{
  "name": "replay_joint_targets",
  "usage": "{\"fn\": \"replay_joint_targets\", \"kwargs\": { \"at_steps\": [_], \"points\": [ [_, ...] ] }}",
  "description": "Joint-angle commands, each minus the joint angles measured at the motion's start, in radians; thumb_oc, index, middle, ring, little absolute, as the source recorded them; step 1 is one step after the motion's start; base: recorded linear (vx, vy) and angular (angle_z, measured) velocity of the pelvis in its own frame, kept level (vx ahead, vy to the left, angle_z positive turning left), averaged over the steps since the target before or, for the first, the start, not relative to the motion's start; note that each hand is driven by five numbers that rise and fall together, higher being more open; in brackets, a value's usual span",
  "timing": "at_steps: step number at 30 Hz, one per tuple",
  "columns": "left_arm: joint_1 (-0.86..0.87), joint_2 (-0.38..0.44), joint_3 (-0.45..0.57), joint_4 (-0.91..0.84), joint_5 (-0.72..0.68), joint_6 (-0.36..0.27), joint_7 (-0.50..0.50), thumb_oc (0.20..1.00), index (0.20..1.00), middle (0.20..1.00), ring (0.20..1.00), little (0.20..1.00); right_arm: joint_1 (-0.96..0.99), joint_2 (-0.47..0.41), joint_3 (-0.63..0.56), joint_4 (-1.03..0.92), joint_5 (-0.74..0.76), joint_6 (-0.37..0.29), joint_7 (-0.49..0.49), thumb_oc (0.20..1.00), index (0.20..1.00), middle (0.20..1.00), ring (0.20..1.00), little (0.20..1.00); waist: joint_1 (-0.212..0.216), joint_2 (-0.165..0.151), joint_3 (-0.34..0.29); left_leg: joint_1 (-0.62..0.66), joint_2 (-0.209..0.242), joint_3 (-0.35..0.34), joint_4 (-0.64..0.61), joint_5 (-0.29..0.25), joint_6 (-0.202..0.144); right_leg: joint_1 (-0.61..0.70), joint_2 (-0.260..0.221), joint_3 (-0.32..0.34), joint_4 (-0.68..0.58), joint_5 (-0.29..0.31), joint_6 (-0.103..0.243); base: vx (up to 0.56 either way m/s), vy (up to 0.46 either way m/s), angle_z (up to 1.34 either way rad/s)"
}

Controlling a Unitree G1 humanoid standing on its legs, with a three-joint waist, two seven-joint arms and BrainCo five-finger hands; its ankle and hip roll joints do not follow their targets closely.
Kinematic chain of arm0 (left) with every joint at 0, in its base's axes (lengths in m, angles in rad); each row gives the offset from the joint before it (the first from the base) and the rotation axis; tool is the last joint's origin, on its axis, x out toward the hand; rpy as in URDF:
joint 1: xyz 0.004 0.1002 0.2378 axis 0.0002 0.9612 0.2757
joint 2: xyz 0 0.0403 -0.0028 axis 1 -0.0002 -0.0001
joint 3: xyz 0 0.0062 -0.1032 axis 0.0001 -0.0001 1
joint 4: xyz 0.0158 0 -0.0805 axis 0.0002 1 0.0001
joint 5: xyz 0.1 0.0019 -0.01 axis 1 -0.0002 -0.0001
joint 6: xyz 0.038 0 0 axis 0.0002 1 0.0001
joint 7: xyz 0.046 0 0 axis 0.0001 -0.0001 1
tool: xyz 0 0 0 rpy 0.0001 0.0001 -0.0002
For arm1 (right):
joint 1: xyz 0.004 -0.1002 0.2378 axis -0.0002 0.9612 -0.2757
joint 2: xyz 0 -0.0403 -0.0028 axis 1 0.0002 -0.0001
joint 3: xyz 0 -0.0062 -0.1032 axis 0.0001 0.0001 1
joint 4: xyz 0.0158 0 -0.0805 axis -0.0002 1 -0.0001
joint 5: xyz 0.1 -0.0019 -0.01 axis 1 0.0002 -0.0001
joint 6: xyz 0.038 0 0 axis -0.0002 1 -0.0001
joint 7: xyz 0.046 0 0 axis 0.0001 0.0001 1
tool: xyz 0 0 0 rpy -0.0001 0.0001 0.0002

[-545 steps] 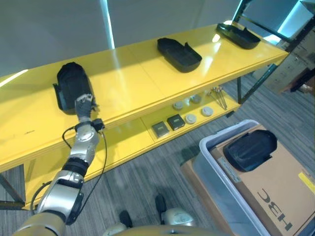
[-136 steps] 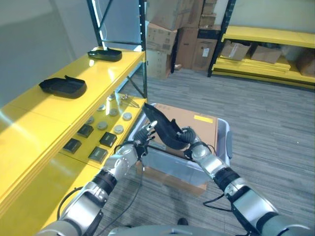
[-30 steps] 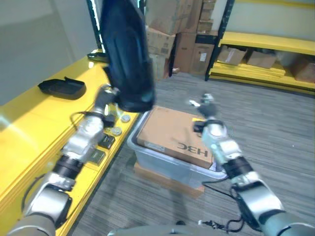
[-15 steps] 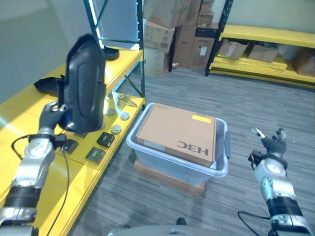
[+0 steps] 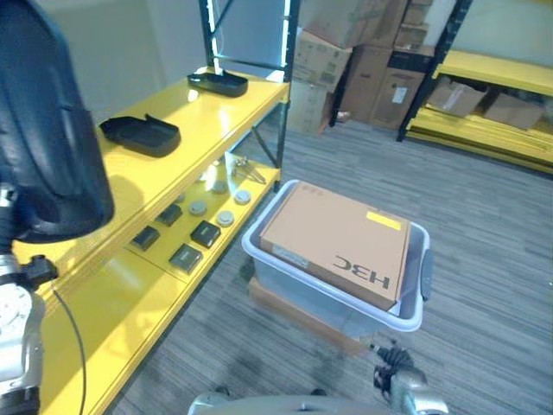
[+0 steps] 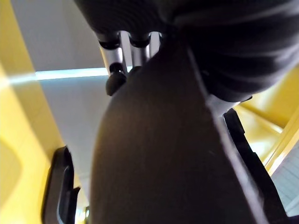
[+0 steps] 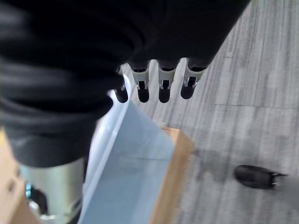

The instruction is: Move parts from the plastic box to the shelf.

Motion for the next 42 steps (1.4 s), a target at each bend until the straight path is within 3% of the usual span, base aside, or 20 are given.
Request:
{"fn": "replay_joint_targets", "kwargs": {
  "at_steps": [1, 2, 4, 5, 9, 11, 13, 15, 18, 25, 28, 31, 33, 34, 35, 37, 39, 42],
  "points": [
    [-0.032, 0.048, 0.052, -0.036, 0.052, -0.081, 0.038, 0.200, 0.200, 0.200, 0.200, 0.200, -0.021, -0.045, 0.046, 0.008, -0.067, -0.007, 0.042, 1.000, 1.000, 1.000, 1.000, 1.000, -0.001, 0.015, -0.009, -0.075, -0.032, -0.127, -0.003, 0.006, 0.041, 0.060, -0.069, -0.004, 0.002, -0.080, 0.101, 0.02, 0.011, 0.34],
    [-0.029, 0.049, 0.052, -0.039, 0.049, -0.081, 0.037, 0.200, 0.200, 0.200, 0.200, 0.200, -0.016, -0.043, 0.050, 0.015, -0.072, -0.010, 0.040, 1.000, 1.000, 1.000, 1.000, 1.000, -0.003, 0.016, -0.010, -0.078, -0.034, -0.137, -0.003, 0.007, 0.042, 0.060, -0.065, 0.001, 0.002, -0.082, 0.098, 0.06, 0.008, 0.49],
    [-0.055, 0.055, 0.000, -0.016, 0.025, -0.104, 0.024, 0.200, 0.200, 0.200, 0.200, 0.200, 0.024, -0.039, 0.063, 0.154, -0.062, -0.080, 0.043, 1.000, 1.000, 1.000, 1.000, 1.000, -0.035, 0.033, -0.010, -0.096, -0.056, -0.273, -0.003, 0.024, 0.047, 0.049, 0.016, 0.120, 0.025, -0.121, 0.050, 0.07, 0.006, 1.38],
    [-0.062, 0.053, -0.009, -0.018, 0.027, -0.104, 0.029, 0.200, 0.200, 0.200, 0.200, 0.200, 0.032, -0.038, 0.067, 0.176, -0.071, -0.094, 0.049, 1.000, 1.000, 1.000, 1.000, 1.000, -0.034, 0.034, -0.006, -0.100, -0.060, -0.296, -0.003, 0.029, 0.048, 0.045, 0.029, 0.139, 0.036, -0.129, 0.042, 0.02, -0.008, 2.43],
    [-0.066, 0.042, -0.049, -0.055, 0.028, -0.125, 0.045, 0.200, 0.200, 0.200, 0.200, 0.200, 0.030, -0.038, 0.111, 0.308, -0.110, -0.159, 0.079, 1.000, 1.000, 1.000, 1.000, 1.000, -0.007, 0.037, 0.022, -0.120, -0.064, -0.385, -0.003, 0.055, 0.035, 0.035, 0.072, 0.138, 0.087, -0.169, 0.009, -0.03, -0.043, 1.67],
    [-0.057, 0.043, -0.052, -0.066, 0.025, -0.132, 0.043, 0.200, 0.200, 0.200, 0.200, 0.200, 0.022, -0.041, 0.140, 0.338, -0.114, -0.172, 0.077, 1.000, 1.000, 1.000, 1.000, 1.000, 0.009, 0.039, 0.032, -0.127, -0.063, -0.400, -0.003, 0.066, 0.029, 0.038, 0.084, 0.128, 0.093, -0.179, -0.003, -0.03, 0.006, 0.79],
    [-0.046, 0.031, -0.057, -0.094, 0.006, -0.125, 0.042, 0.200, 0.200, 0.200, 0.200, 0.200, 0.018, -0.052, 0.154, 0.367, -0.120, -0.184, 0.074, 1.000, 1.000, 1.000, 1.000, 1.000, 0.015, 0.042, 0.045, -0.146, -0.042, -0.371, -0.003, 0.086, 0.010, 0.047, 0.091, 0.069, 0.104, -0.194, -0.016, -0.02, 0.060, 1.15],
    [-0.050, 0.015, -0.071, -0.102, -0.007, -0.132, 0.019, 0.200, 0.200, 0.200, 0.200, 0.200, 0.031, -0.051, 0.144, 0.379, -0.117, -0.195, 0.061, 1.000, 1.000, 1.000, 1.000, 1.000, 0.004, 0.044, 0.054, -0.165, -0.020, -0.298, -0.003, 0.098, -0.002, 0.062, 0.087, 0.005, 0.107, -0.199, -0.021, 0.01, 0.126, 1.39],
    [-0.073, -0.023, -0.128, -0.096, -0.036, -0.163, -0.057, 0.200, 0.200, 0.200, 0.200, 0.200, 0.060, -0.038, 0.115, 0.421, -0.073, -0.229, 0.009, 1.000, 1.000, 1.000, 1.000, 1.000, -0.016, 0.053, 0.066, -0.188, 0.017, -0.140, -0.003, 0.109, -0.014, 0.086, 0.057, -0.111, 0.130, -0.214, -0.021, 0.07, 0.298, 2.18],
    [-0.048, -0.028, -0.160, -0.096, -0.025, -0.181, -0.055, 0.200, 0.200, 0.200, 0.200, 0.200, 0.025, -0.040, 0.092, 0.514, -0.106, -0.270, 0.023, 1.000, 1.000, 1.000, 1.000, 1.000, 0.012, 0.067, 0.057, -0.131, -0.044, -0.127, 0.007, 0.053, 0.027, 0.114, -0.029, -0.128, 0.152, -0.211, 0.017, 0.20, 0.327, 0.51],
    [-0.053, -0.004, -0.168, -0.082, -0.035, -0.169, -0.074, 0.200, 0.200, 0.200, 0.200, 0.200, 0.015, -0.031, 0.077, 0.511, -0.117, -0.278, 0.039, 1.000, 1.000, 1.000, 1.000, 1.000, 0.013, 0.066, 0.056, -0.117, -0.094, -0.132, 0.040, 0.024, 0.072, 0.119, -0.093, -0.096, 0.220, -0.197, 0.049, 0.29, 0.448, 0.19],
    [-0.097, 0.016, -0.206, -0.071, -0.049, -0.145, -0.056, 0.200, 0.200, 0.200, 0.200, 0.200, 0.012, -0.040, 0.067, 0.471, -0.085, -0.266, 0.044, 1.000, 1.000, 1.000, 1.000, 1.000, -0.009, 0.074, 0.064, -0.098, -0.167, -0.164, 0.049, 0.006, 0.142, 0.047, -0.184, -0.023, 0.427, -0.071, 0.059, 0.23, 0.442, 0.32],
    [-0.105, 0.016, -0.220, -0.067, -0.022, -0.134, -0.047, 0.200, 0.200, 0.200, 0.200, 0.200, 0.019, -0.043, 0.057, 0.443, -0.060, -0.260, 0.046, 1.000, 1.000, 1.000, 1.000, 1.000, -0.024, 0.085, 0.077, -0.079, -0.197, -0.184, 0.046, -0.003, 0.168, -0.023, -0.201, 0.035, 0.573, -0.031, 0.051, 0.20, 0.332, 0.48],
    [-0.096, 0.011, -0.227, -0.064, -0.015, -0.130, -0.046, 0.200, 0.200, 0.200, 0.200, 0.200, 0.029, -0.045, 0.049, 0.408, -0.047, -0.253, 0.053, 1.000, 1.000, 1.000, 1.000, 1.000, -0.050, 0.098, 0.089, -0.051, -0.208, -0.191, 0.035, -0.006, 0.182, -0.116, -0.143, 0.103, 0.699, -0.009, 0.035, 0.26, 0.273, 0.20],
    [-0.093, 0.007, -0.235, -0.069, -0.013, -0.127, -0.036, 0.200, 0.200, 0.200, 0.200, 0.200, 0.029, -0.053, 0.051, 0.393, -0.033, -0.258, 0.064, 1.000, 1.000, 1.000, 1.000, 1.000, -0.070, 0.103, 0.101, -0.037, -0.208, -0.189, 0.028, -0.014, 0.183, -0.166, -0.087, 0.115, 0.705, -0.017, 0.025, 0.24, 0.133, 0.13],
    [-0.080, -0.005, -0.238, -0.098, 0.001, -0.116, -0.009, 0.200, 0.200, 0.200, 0.200, 0.200, 0.011, -0.067, 0.047, 0.374, -0.036, -0.259, 0.092, 1.000, 1.000, 1.000, 1.000, 1.000, -0.088, 0.085, 0.122, -0.027, -0.212, -0.161, 0.045, -0.051, 0.174, -0.210, -0.020, 0.090, 0.530, -0.010, 0.035, 0.19, -0.090, 0.46],
    [-0.074, -0.008, -0.243, -0.124, 0.012, -0.099, 0.001, 0.200, 0.200, 0.200, 0.200, 0.200, 0.005, -0.075, 0.054, 0.373, -0.022, -0.272, 0.112, 1.000, 1.000, 1.000, 1.000, 1.000, -0.118, 0.052, 0.136, 0.002, -0.227, -0.178, 0.058, -0.089, 0.165, -0.212, 0.083, 0.101, 0.285, -0.022, 0.054, 0.27, -0.201, 0.40],
    [-0.066, -0.018, -0.250, -0.152, 0.018, -0.082, -0.006, 0.200, 0.200, 0.200, 0.200, 0.200, 0.036, -0.062, 0.060, 0.317, -0.030, -0.253, 0.102, 1.000, 1.000, 1.000, 1.000, 1.000, -0.140, 0.035, 0.138, 0.036, -0.242, -0.211, 0.060, -0.108, 0.168, -0.221, 0.128, 0.115, 0.169, 0.007, 0.063, 0.30, -0.157, 0.14]
  ]
}}
